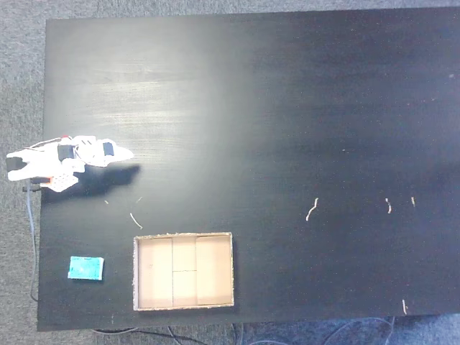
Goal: Pick the green block and drop it in the box on the right.
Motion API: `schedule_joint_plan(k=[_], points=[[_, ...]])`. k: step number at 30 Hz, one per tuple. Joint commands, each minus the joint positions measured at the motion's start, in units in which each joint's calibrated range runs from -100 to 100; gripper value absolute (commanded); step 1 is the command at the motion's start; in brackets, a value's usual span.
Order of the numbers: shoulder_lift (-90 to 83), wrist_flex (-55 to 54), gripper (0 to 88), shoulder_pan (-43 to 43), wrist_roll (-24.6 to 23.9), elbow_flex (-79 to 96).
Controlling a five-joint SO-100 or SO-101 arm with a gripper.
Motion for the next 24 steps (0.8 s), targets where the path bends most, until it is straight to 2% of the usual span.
schedule_joint_plan(k=[1,16,18,19,21,24], points=[[-0.3,-0.5,0.1,0.2,-0.3,1.4],[-0.4,-0.8,0.1,1.5,-0.4,1.4],[-0.3,-5.1,0.1,7.7,-0.9,-0.8],[-0.2,-3.0,0.0,12.9,-2.6,-6.1],[1.0,3.3,0.0,23.1,-3.8,-19.1],[20.4,21.4,0.4,38.9,-3.5,-48.9]])
